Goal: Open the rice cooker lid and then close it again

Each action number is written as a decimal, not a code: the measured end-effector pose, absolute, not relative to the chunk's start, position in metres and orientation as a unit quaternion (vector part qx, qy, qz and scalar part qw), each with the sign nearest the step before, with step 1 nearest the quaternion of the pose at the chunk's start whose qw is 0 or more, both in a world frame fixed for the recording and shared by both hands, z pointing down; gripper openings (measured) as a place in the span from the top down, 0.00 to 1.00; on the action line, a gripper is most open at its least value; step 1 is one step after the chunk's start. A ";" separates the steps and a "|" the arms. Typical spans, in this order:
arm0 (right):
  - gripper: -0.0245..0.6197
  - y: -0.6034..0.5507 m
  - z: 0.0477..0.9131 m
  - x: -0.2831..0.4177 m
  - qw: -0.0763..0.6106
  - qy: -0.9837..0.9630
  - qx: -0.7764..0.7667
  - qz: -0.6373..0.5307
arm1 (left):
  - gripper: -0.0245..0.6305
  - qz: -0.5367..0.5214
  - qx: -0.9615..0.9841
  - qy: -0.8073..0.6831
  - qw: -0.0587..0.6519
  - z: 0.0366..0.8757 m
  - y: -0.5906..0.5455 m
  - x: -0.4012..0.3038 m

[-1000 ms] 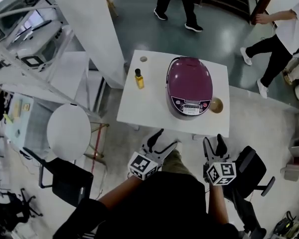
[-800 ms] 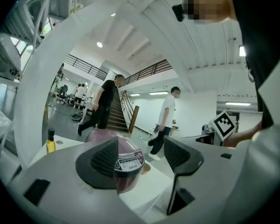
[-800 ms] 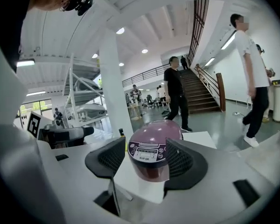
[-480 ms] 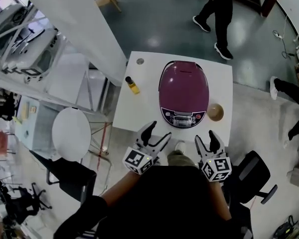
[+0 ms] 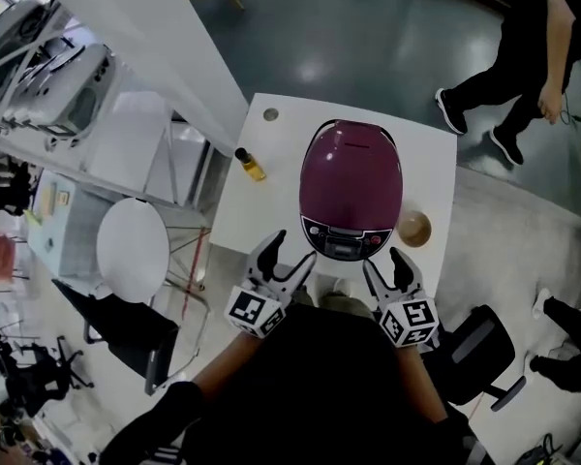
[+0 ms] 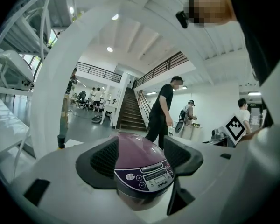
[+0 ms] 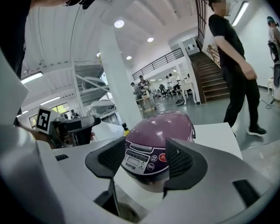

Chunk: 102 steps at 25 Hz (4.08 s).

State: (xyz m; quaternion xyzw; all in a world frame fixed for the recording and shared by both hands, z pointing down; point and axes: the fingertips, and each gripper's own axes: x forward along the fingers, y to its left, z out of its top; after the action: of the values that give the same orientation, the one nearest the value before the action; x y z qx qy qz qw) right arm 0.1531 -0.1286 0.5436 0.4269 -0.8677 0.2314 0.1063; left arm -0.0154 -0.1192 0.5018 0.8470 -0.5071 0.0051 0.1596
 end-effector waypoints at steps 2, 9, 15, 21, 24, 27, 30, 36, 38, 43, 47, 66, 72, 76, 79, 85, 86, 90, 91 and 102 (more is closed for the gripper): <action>0.60 -0.134 0.545 0.147 0.108 -0.866 0.427 0.235 | 0.53 0.010 0.847 -0.509 0.156 0.503 -0.124 -0.021; 0.60 -0.155 0.534 0.120 0.107 -0.861 0.441 0.230 | 0.53 0.007 0.869 -0.468 0.162 0.498 -0.148 -0.032; 0.60 -0.169 0.527 0.107 0.113 -0.855 0.460 0.212 | 0.53 -0.008 0.889 -0.432 0.153 0.489 -0.165 -0.034; 0.83 -0.166 0.530 0.107 0.131 -0.840 0.487 0.200 | 0.53 -0.010 0.889 -0.428 0.163 0.492 -0.180 -0.048; 0.94 -0.163 0.538 0.107 0.146 -0.837 0.488 0.201 | 0.53 -0.007 0.890 -0.423 0.169 0.495 -0.183 -0.050; 0.96 -0.160 0.547 0.104 0.165 -0.833 0.485 0.207 | 0.53 -0.011 0.892 -0.417 0.172 0.496 -0.185 -0.048; 0.96 -0.161 0.555 0.101 0.181 -0.829 0.484 0.212 | 0.53 -0.020 0.896 -0.410 0.170 0.492 -0.185 -0.041; 0.96 -0.162 0.575 0.090 0.194 -0.828 0.472 0.230 | 0.54 -0.019 0.900 -0.404 0.161 0.495 -0.178 -0.044; 0.96 -0.164 0.580 0.090 0.199 -0.826 0.474 0.232 | 0.54 -0.021 0.898 -0.406 0.167 0.495 -0.176 -0.045; 0.96 -0.167 0.587 0.087 0.205 -0.821 0.478 0.235 | 0.54 -0.025 0.900 -0.403 0.165 0.496 -0.171 -0.049; 0.96 -0.167 0.592 0.085 0.214 -0.820 0.477 0.233 | 0.54 -0.031 0.898 -0.408 0.163 0.494 -0.170 -0.055; 0.96 -0.170 0.605 0.086 0.251 -0.802 0.486 0.239 | 0.53 -0.030 0.904 -0.391 0.167 0.503 -0.162 -0.061; 0.96 -0.170 0.603 0.086 0.269 -0.797 0.509 0.184 | 0.54 -0.028 0.906 -0.385 0.172 0.507 -0.160 -0.061; 0.96 -0.168 0.604 0.086 0.264 -0.793 0.520 0.174 | 0.53 -0.026 0.906 -0.386 0.174 0.510 -0.156 -0.068; 0.96 -0.168 0.604 0.086 0.265 -0.792 0.521 0.178 | 0.54 -0.027 0.905 -0.388 0.173 0.509 -0.158 -0.072; 0.96 -0.167 0.605 0.085 0.260 -0.789 0.528 0.179 | 0.54 -0.036 0.908 -0.383 0.166 0.503 -0.156 -0.076; 0.96 -0.167 0.605 0.086 0.257 -0.787 0.530 0.180 | 0.53 -0.038 0.908 -0.383 0.168 0.502 -0.155 -0.077; 0.96 -0.171 0.603 0.086 0.251 -0.784 0.535 0.188 | 0.53 -0.041 0.907 -0.386 0.162 0.498 -0.159 -0.084; 0.96 -0.172 0.602 0.085 0.251 -0.784 0.536 0.187 | 0.53 -0.040 0.908 -0.386 0.160 0.498 -0.159 -0.085; 0.96 -0.172 0.604 0.087 0.248 -0.782 0.539 0.191 | 0.53 -0.037 0.905 -0.386 0.174 0.507 -0.149 -0.090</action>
State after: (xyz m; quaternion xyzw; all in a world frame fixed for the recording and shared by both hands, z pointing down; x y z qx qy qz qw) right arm 0.0871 -0.1715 0.6041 0.5391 -0.7818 0.1914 0.2479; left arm -0.0904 -0.1487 0.5072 0.9053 -0.3857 -0.0369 0.1742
